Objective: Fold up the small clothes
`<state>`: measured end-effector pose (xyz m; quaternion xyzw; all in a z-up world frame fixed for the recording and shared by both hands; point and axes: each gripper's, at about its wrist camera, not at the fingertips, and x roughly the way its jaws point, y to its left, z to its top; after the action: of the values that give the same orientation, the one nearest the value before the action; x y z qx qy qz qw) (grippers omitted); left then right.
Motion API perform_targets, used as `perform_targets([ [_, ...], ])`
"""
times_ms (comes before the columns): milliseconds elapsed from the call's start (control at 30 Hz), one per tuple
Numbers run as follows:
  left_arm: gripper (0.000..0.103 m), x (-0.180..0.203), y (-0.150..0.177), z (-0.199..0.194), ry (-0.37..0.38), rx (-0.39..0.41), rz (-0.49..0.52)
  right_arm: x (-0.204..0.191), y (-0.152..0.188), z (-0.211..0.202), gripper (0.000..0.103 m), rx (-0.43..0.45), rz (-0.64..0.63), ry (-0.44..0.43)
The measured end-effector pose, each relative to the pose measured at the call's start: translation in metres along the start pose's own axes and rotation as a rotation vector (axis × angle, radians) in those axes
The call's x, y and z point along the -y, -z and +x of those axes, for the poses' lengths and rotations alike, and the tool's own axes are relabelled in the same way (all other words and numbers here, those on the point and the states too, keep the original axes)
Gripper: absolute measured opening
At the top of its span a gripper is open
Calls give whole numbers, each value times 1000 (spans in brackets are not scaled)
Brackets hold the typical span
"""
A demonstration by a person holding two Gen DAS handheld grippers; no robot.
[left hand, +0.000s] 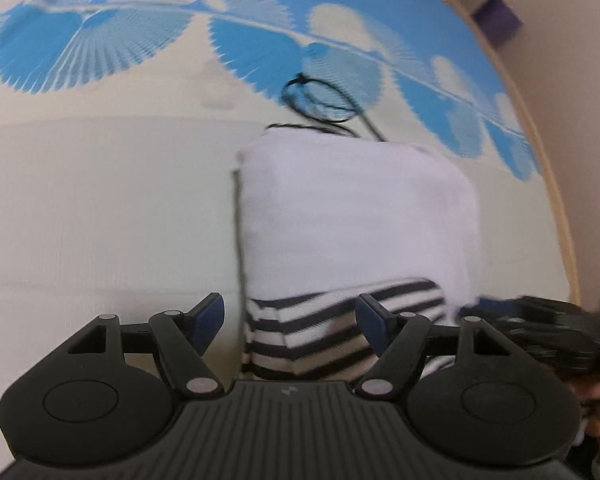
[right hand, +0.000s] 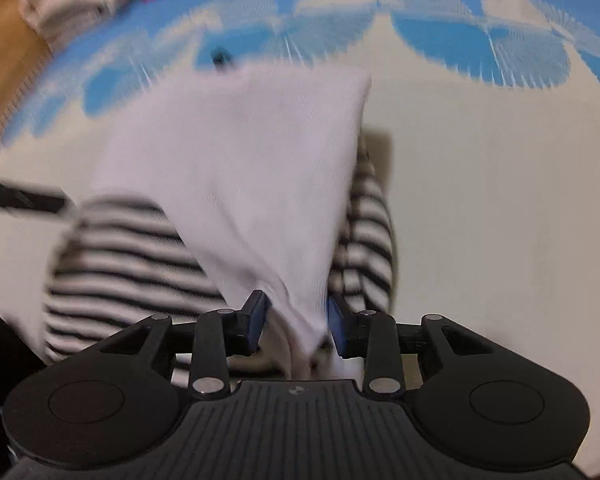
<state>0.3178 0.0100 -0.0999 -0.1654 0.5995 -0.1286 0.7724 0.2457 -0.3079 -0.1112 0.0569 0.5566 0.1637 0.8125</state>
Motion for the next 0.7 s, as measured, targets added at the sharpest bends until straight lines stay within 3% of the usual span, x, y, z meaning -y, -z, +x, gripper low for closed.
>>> perform_targets([
  [67,79,-8,-6,6,1,-13,-44,7,-4,-15,47,97,38,-52],
  [133,80,-16,-13,11,19,-9,-113,18,-9,-18,72,152,116,-45],
  [233,83,-27,-27,20,26,-4,-182,37,-13,-3,73,111,235,3],
  [500,91,-35,-40,68,91,-50,-288,44,-18,44,73,-12,360,-40],
  [567,91,-38,-40,75,115,-46,-311,43,-20,51,68,-17,362,-49],
  [633,80,-36,-43,77,139,-37,-299,39,-17,49,37,-10,353,-82],
  [667,73,-34,-45,75,144,-33,-292,38,-19,49,33,-9,357,-97],
  [700,60,-32,-46,72,138,-24,-278,35,-21,48,26,-3,352,-96],
])
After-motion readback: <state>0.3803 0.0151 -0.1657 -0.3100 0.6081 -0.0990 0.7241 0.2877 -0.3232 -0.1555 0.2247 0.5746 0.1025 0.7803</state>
